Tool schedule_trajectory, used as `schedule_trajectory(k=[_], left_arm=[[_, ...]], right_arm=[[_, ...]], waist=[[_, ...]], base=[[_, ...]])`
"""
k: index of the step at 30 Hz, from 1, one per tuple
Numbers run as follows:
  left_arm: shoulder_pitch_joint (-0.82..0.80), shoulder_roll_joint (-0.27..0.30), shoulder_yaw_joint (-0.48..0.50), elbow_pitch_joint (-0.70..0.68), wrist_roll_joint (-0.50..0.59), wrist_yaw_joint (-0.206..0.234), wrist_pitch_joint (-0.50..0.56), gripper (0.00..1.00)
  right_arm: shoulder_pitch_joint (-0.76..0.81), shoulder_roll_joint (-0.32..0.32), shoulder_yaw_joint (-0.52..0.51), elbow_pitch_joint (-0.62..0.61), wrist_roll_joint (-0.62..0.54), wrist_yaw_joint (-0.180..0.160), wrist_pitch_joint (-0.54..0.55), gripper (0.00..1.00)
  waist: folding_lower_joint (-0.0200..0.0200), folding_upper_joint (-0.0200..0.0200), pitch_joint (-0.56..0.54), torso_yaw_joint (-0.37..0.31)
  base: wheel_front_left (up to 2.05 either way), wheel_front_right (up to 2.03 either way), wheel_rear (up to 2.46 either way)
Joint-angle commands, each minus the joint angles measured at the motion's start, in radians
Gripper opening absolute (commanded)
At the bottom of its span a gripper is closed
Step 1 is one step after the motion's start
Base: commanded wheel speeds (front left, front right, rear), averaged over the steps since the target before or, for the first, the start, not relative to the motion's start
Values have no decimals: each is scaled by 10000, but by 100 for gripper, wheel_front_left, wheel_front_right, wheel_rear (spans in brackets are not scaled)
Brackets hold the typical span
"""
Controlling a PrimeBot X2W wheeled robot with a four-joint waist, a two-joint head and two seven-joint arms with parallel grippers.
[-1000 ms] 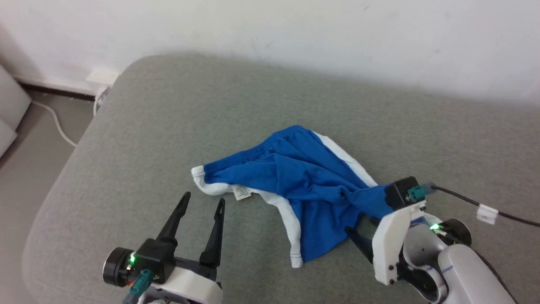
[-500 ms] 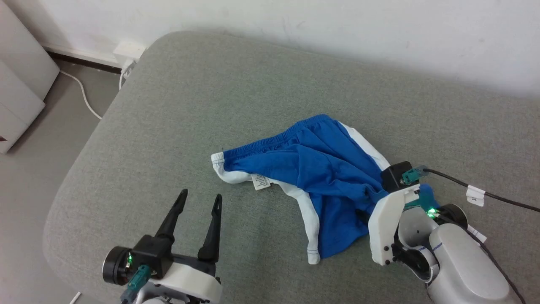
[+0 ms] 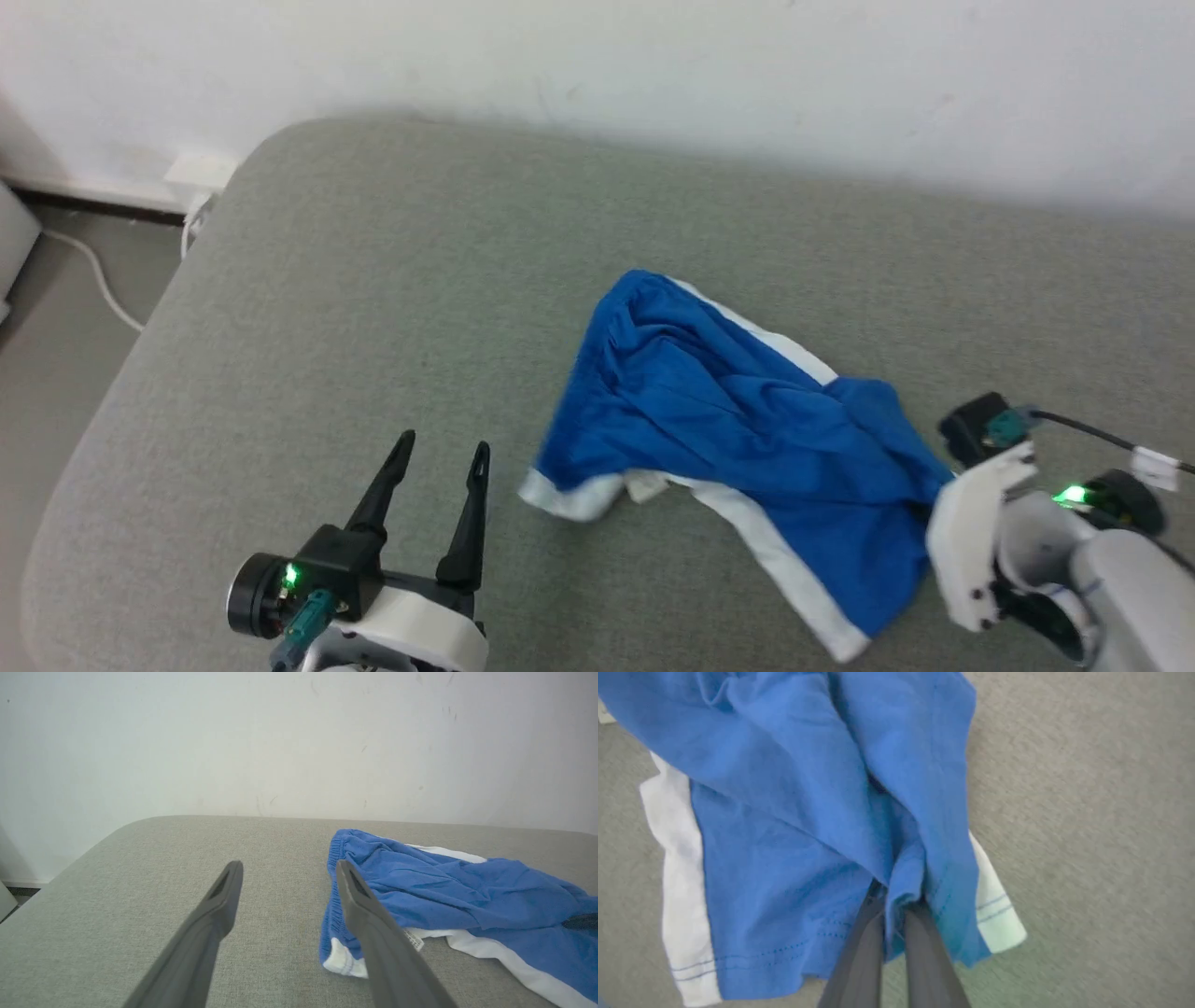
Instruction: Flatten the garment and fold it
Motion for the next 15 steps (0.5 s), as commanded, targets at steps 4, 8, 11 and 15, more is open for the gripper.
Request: schedule_trajectory(k=[4, 8, 11, 15], left_arm=[[149, -44, -49, 34, 158, -65, -47, 100], [68, -51, -161, 55, 178, -95, -47, 100], [-36, -59, -237, 72, 158, -109, -47, 100], [-86, -69, -293, 122, 122, -121, -47, 100]], right_arm=[[412, -1356, -231, -606, 292, -23, 632, 0], [384, -2411, -517, -759, 337, -23, 929, 0], [257, -2798, -470, -591, 181, -23, 623, 0], [112, -2628, -411, -204, 95, -23, -479, 100]], waist=[[-1, 0, -379, -777], [-1, 0, -234, -946], [-1, 0, -117, -963], [-1, 0, -47, -993]], base=[[0, 0, 0], [0, 0, 0], [0, 0, 0], [0, 0, 0]])
